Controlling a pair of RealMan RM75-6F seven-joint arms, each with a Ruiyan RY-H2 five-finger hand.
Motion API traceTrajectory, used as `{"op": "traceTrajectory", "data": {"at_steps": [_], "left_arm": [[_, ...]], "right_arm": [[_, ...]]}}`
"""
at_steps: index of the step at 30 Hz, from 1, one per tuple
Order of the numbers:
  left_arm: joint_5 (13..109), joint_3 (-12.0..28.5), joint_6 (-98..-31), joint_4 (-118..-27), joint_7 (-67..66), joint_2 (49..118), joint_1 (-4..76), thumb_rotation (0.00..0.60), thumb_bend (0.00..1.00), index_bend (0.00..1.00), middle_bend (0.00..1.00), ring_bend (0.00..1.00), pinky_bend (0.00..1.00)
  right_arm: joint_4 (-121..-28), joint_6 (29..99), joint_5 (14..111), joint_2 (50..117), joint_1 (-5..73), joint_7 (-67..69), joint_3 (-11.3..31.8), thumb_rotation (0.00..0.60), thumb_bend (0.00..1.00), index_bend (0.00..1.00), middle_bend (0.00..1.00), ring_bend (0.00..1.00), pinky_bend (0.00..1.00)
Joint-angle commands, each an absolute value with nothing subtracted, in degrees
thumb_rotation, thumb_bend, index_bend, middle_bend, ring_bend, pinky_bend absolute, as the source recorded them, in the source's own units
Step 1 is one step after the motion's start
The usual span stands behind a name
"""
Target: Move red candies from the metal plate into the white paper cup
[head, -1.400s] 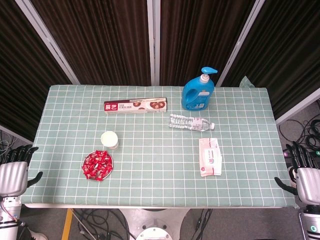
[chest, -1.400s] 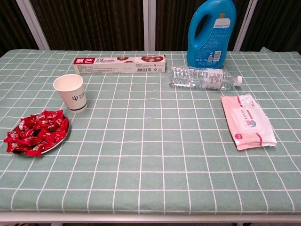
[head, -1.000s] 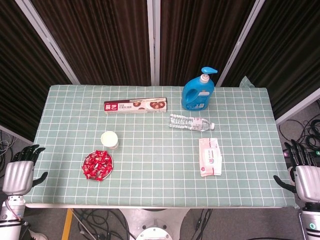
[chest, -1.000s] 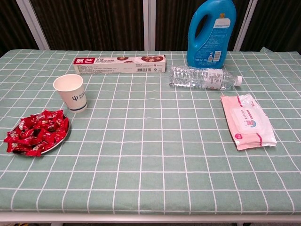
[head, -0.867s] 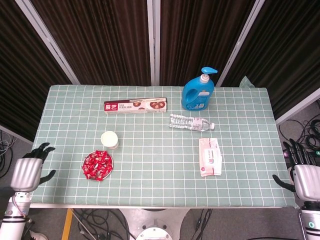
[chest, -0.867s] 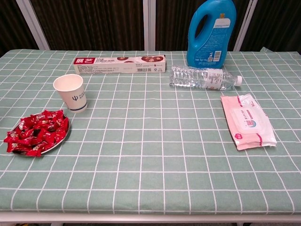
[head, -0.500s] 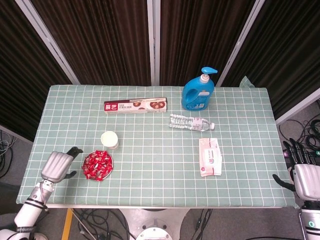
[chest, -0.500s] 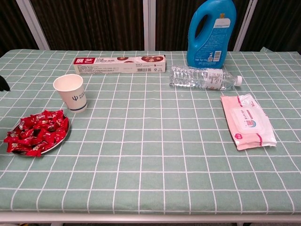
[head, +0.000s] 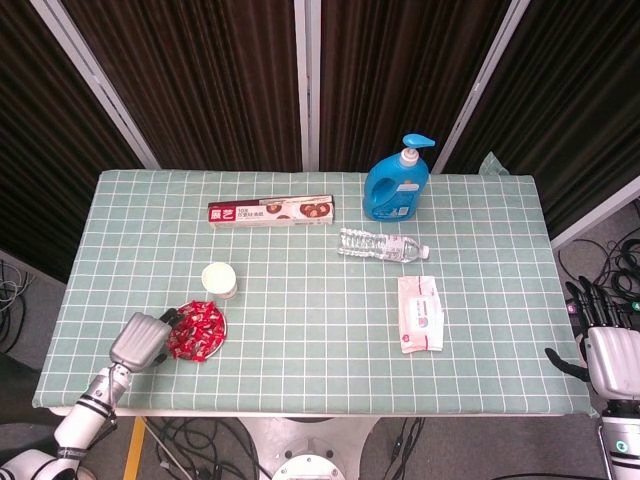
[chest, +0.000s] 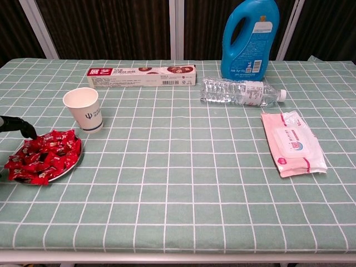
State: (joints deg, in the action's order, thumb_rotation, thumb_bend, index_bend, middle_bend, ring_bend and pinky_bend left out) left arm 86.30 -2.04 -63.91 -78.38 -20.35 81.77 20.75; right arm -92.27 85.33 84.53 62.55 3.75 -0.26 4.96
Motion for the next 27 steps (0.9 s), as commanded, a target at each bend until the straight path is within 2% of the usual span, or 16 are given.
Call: {"op": "traceTrajectory", "data": {"at_steps": [1, 8, 18, 27], "left_arm": [[86.08, -1.93, -63.45, -77.62, -19.84, 82.39, 21.20, 0.600, 0.17, 0.36, 0.40, 0.77, 0.94], [86.46, -1.79, -62.33, -76.84, -19.20, 83.27, 22.61, 0.600, 0.17, 0.41, 0.45, 0.77, 0.97], [84.56, -0.97, -60.15, -77.42, -20.87, 83.88, 24.24, 0.600, 0.17, 0.39, 0.45, 0.77, 0.92], [81.70, -0.28, -57.89, -78.11, -23.50, 83.98, 25.51, 0.600, 0.17, 0.37, 0.44, 0.76, 0.93]], "right_arm": [[-92.26, 85.29, 84.44, 62.53, 3.74, -0.23, 4.96, 0.600, 0.08, 0.00, 0.00, 0.00, 0.17], [-92.25, 85.14, 84.18, 62.51, 3.72, -0.18, 4.94, 0.600, 0.08, 0.00, 0.00, 0.00, 0.18], [-92.20, 84.46, 83.43, 62.56, 3.82, -0.36, 4.96, 0.600, 0.08, 0.00, 0.00, 0.00, 0.19], [-92.21, 83.83, 82.93, 62.45, 3.99, -0.41, 4.99, 0.600, 0.08, 0.00, 0.00, 0.00, 0.21]]}}
